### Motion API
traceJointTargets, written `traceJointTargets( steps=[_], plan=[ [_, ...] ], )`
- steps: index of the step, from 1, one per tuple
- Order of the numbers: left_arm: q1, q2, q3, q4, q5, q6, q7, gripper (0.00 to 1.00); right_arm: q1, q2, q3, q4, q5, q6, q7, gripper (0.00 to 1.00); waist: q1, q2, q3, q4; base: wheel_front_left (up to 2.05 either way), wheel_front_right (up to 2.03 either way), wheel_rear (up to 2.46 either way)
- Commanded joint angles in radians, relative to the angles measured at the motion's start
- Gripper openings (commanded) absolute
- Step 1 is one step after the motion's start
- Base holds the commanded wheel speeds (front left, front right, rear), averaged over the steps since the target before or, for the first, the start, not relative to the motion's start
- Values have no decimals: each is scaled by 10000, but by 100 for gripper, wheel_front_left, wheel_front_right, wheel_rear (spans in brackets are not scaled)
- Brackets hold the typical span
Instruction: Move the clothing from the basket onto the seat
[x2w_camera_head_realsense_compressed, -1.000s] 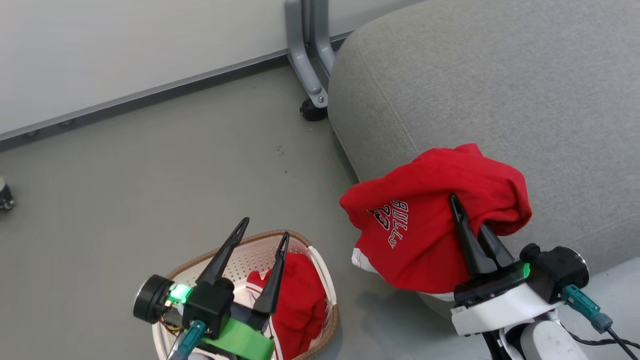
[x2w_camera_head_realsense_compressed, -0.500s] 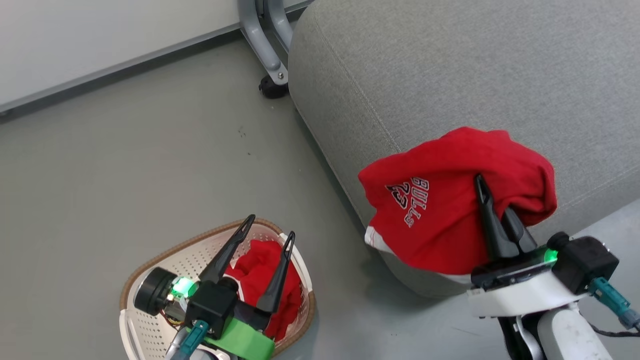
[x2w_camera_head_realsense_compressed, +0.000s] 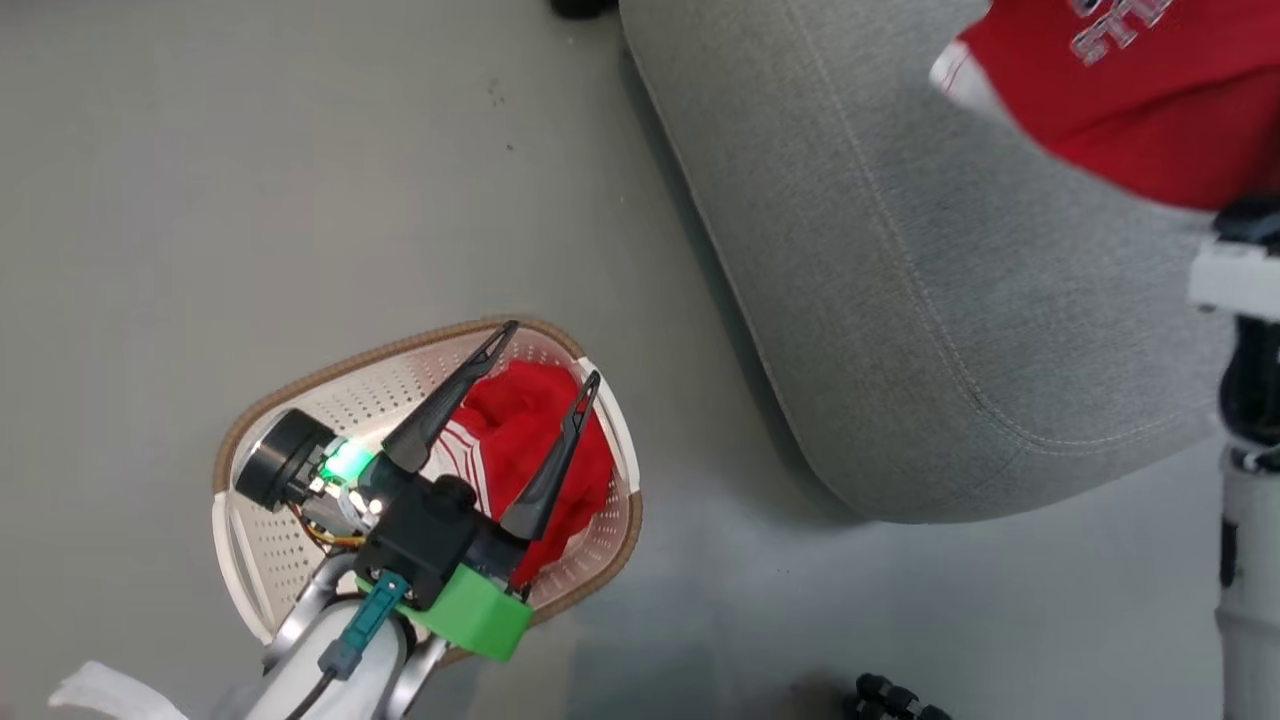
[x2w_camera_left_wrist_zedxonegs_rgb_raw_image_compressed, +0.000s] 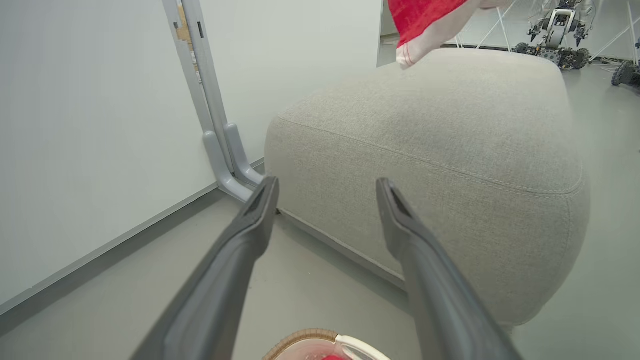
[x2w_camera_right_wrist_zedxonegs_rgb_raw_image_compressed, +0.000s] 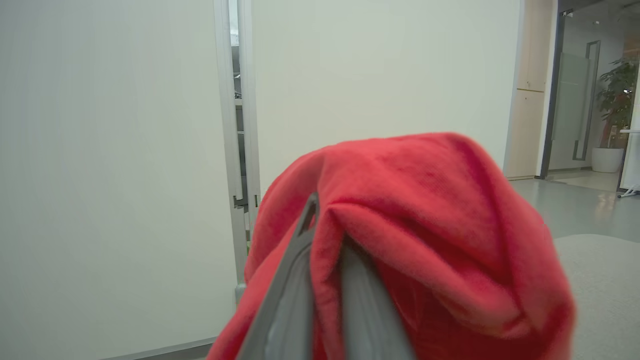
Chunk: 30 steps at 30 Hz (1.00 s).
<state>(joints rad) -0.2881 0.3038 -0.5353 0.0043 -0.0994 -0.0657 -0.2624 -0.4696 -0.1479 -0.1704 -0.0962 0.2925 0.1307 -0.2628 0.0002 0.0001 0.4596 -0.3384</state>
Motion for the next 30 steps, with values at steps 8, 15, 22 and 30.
traceJointTargets(
  steps=[8,15,22,30],
  plan=[
    [-669,532,106,-826,250,-107,334,100,-2362,-868,-1000,1507,470,1,-31,0,-2,-1,2908,904,0,0,0],
    [-869,706,40,-1090,284,-154,452,100,-3483,-1389,-1554,4250,1211,1,-29,0,-2,-1,3483,1020,0,0,0],
    [-952,647,-120,-812,157,-179,591,100,-3679,-1778,-1945,6178,1364,1,-31,0,-2,-1,3443,1230,0,0,0],
    [-885,288,-334,-94,-3,-80,336,100,-2773,-1470,-2114,6391,2081,1,-31,100,-2,-1,2506,1477,0,0,0]
  ],
)
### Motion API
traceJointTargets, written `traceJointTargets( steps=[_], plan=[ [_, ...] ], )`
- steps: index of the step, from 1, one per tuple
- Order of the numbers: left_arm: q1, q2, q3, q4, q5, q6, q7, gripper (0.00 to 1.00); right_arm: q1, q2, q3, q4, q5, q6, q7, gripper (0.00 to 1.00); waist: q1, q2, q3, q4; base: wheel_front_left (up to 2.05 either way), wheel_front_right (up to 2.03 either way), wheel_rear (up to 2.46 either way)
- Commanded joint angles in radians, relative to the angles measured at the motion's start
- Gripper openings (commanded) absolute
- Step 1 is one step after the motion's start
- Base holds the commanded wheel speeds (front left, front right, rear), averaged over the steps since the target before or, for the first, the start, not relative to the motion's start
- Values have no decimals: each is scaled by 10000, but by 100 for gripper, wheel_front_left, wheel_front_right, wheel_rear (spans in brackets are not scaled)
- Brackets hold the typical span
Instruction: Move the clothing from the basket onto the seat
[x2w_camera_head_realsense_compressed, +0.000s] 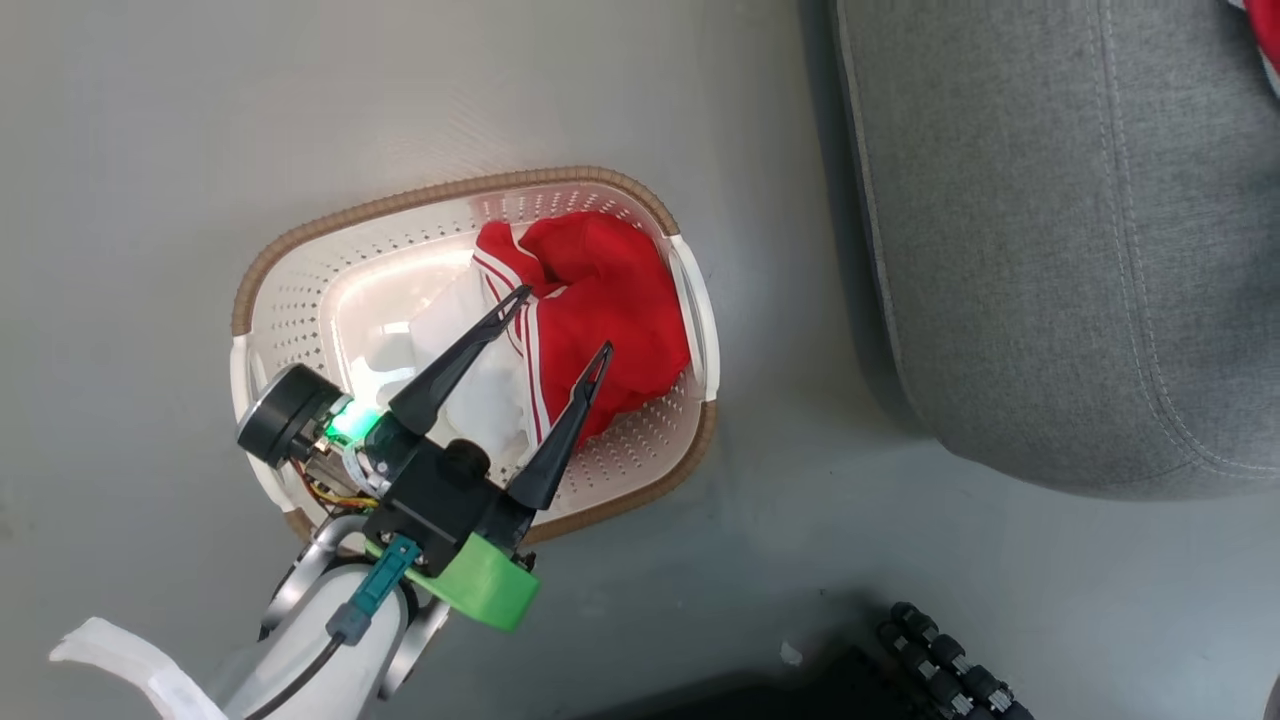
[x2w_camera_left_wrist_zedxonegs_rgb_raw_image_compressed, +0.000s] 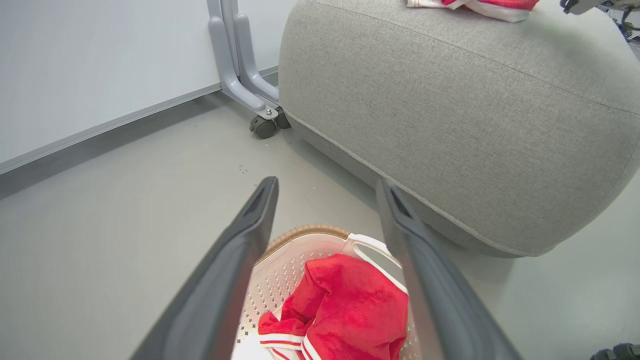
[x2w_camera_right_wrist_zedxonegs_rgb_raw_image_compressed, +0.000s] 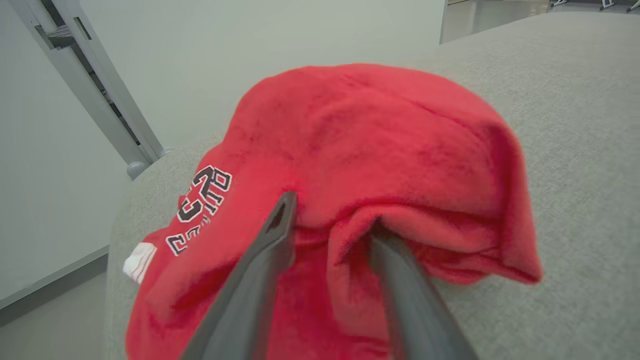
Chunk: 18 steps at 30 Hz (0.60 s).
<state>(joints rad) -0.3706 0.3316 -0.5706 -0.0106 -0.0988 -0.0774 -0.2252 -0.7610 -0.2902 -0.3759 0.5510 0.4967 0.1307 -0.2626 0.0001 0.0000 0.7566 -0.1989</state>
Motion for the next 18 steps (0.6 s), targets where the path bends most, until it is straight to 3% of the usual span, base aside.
traceJointTargets(
  steps=[1,6,11,18],
  plan=[
    [17,-77,15,155,-66,84,-94,100,394,-29,-148,-199,84,1,-33,100,-1,0,-646,102,0,0,0],
    [288,-448,-122,813,-65,358,-262,100,1895,327,-492,-671,-280,1,-33,100,-1,0,-1707,279,0,0,0],
    [588,-1080,-71,1519,-432,694,-368,100,3619,634,-389,-1324,-1361,1,-33,100,-1,0,-2870,747,0,0,0],
    [1213,-1858,471,2469,-1277,965,-399,100,5470,1175,993,-2143,-2537,1,-33,100,-1,0,-4352,1701,0,0,0]
  ],
)
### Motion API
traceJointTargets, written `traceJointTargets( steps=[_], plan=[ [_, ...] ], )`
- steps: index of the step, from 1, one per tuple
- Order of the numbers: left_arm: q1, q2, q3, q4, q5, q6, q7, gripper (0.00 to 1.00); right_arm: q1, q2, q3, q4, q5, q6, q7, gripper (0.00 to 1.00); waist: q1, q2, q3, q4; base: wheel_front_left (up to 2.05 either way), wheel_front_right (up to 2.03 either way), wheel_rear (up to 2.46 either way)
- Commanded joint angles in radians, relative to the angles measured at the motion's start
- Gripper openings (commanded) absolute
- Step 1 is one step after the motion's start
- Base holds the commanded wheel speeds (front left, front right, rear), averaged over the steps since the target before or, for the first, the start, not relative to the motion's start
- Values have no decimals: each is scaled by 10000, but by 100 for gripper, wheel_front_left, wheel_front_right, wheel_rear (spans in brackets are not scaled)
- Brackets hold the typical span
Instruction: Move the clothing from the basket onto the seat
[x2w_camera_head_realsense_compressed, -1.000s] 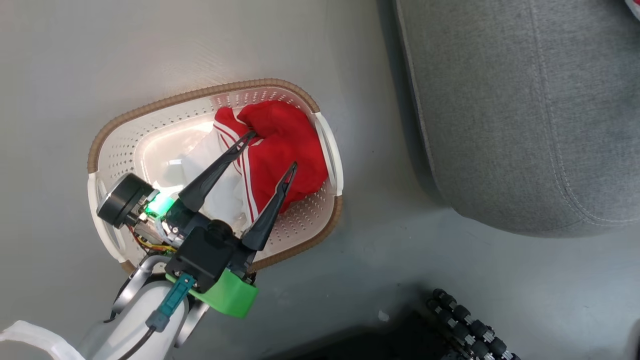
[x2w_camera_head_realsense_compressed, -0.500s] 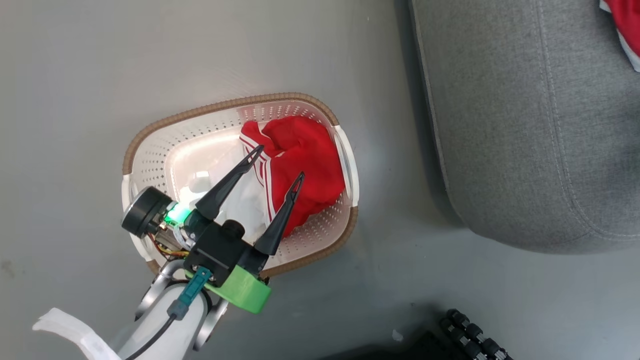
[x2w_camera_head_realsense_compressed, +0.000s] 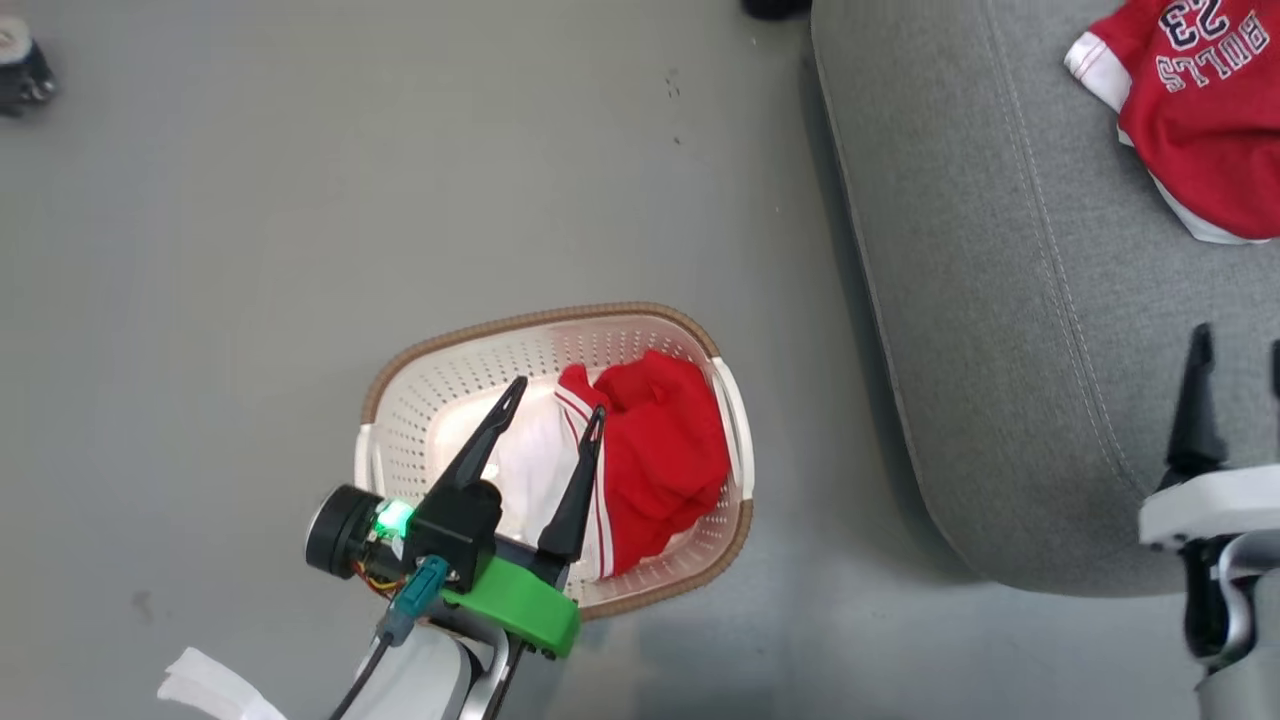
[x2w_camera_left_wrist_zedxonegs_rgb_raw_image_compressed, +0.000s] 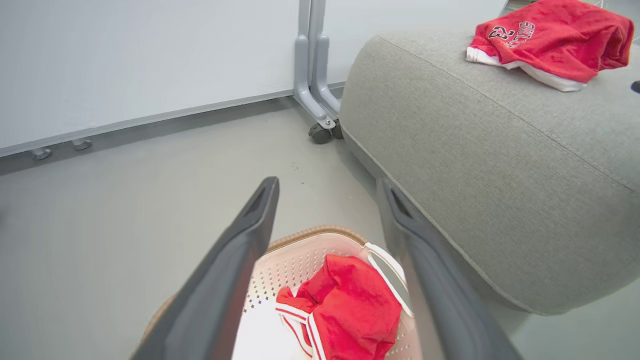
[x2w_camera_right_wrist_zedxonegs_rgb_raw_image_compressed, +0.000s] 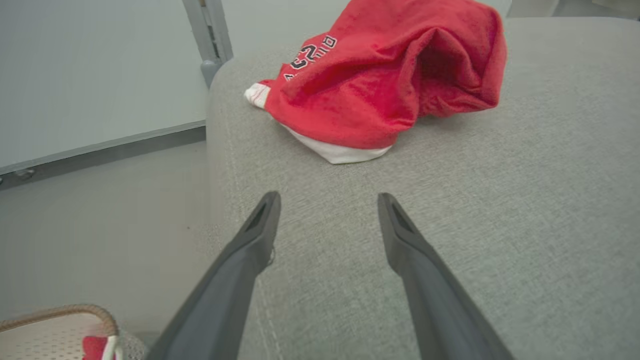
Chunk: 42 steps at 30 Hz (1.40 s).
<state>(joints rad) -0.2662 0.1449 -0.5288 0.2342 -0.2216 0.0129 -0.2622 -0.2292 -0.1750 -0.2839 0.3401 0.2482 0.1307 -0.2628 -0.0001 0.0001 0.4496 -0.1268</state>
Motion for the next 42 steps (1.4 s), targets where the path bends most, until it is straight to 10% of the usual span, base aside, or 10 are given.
traceJointTargets(
  steps=[1,17,42],
  plan=[
    [274,-57,183,68,-112,77,-31,100,320,76,314,-92,-168,1,-31,100,1,-1,-1460,1089,0,0,0],
    [3049,-852,2674,-705,171,417,-30,100,1922,536,4011,-1164,-444,-2,-31,100,1,-1,-4393,2217,0,0,0],
    [4841,-936,3099,-2272,884,-122,-23,100,4086,1148,3703,-2447,-785,-2,-31,100,1,-1,-5430,1932,0,0,0]
  ],
)
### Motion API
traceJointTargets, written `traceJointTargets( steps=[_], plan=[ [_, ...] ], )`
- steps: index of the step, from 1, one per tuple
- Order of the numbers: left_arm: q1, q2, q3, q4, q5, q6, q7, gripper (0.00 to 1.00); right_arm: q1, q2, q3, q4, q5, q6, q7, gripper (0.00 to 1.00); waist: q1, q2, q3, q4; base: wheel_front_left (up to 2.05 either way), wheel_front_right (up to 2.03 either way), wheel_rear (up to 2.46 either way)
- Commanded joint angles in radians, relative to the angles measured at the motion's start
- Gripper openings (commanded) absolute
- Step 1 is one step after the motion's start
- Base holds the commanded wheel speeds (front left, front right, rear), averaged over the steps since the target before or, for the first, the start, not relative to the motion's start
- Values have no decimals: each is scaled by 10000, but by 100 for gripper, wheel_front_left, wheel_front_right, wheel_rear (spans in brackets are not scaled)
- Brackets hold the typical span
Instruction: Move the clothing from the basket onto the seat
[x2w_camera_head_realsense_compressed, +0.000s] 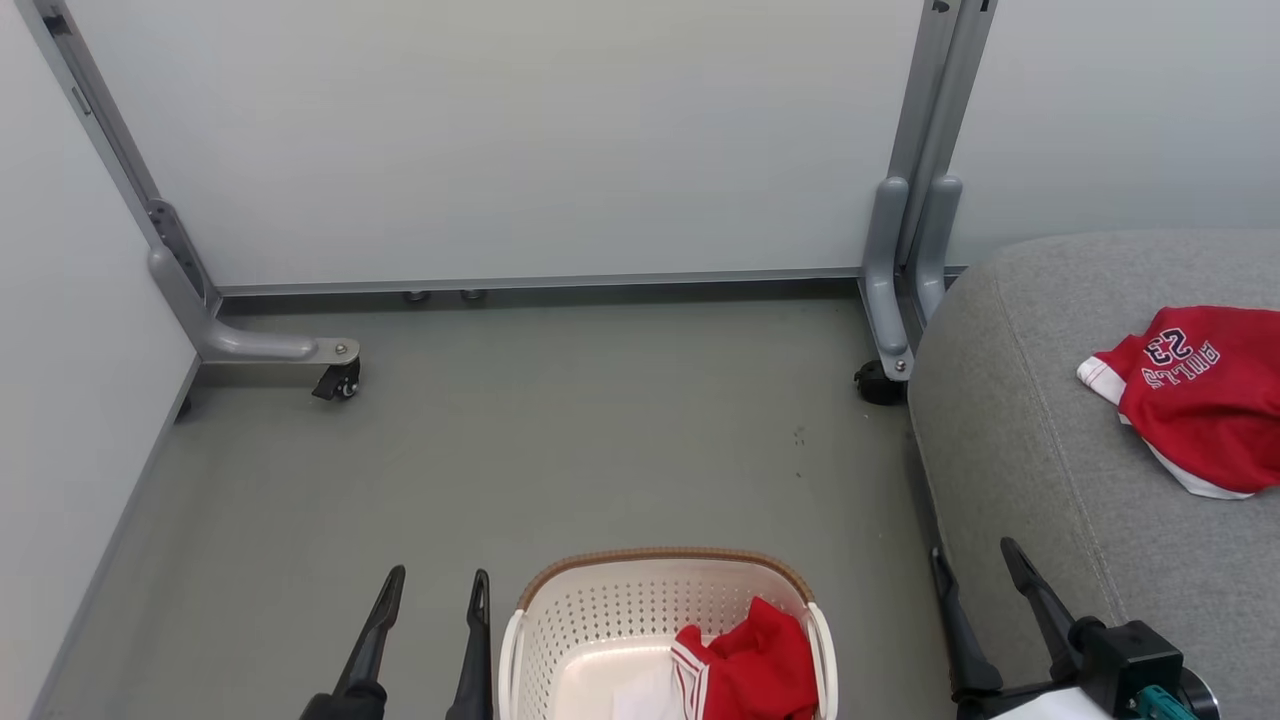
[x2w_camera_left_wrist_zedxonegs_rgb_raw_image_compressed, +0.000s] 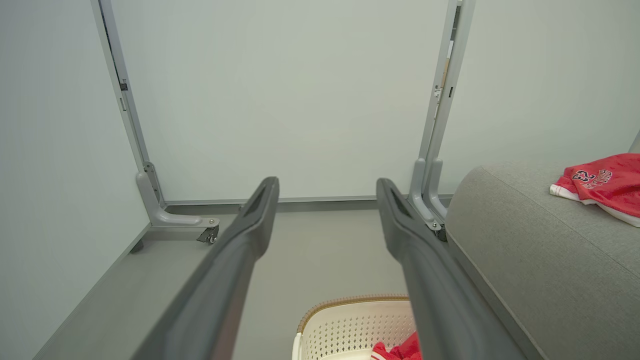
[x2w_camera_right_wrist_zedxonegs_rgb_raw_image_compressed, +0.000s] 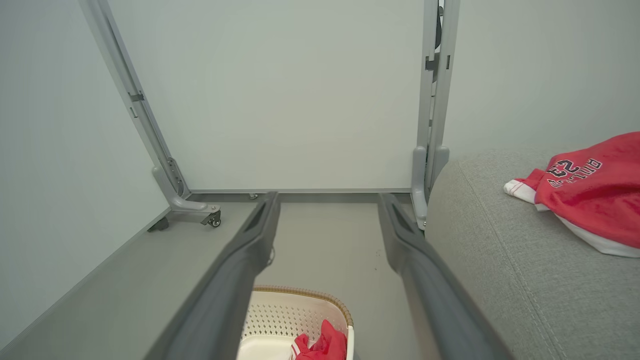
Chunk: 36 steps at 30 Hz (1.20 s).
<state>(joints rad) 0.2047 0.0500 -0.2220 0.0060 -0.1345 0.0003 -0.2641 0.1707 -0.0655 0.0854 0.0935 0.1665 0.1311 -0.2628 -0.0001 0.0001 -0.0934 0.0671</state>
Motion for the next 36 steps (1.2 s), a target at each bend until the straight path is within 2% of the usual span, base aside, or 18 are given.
traceJointTargets(
  steps=[1,18,36],
  plan=[
    [128,13,32,26,25,-13,-4,100,62,59,9,5,60,-6,-31,100,1,-1,7,-17,0,0,0],
    [124,11,84,215,19,-67,-4,100,-204,130,100,30,44,-6,-31,100,1,-1,8,-111,0,0,0],
    [190,12,-36,316,115,88,-4,100,-186,139,161,9,89,-6,-30,100,1,-1,-2,-160,0,0,0]
  ],
)
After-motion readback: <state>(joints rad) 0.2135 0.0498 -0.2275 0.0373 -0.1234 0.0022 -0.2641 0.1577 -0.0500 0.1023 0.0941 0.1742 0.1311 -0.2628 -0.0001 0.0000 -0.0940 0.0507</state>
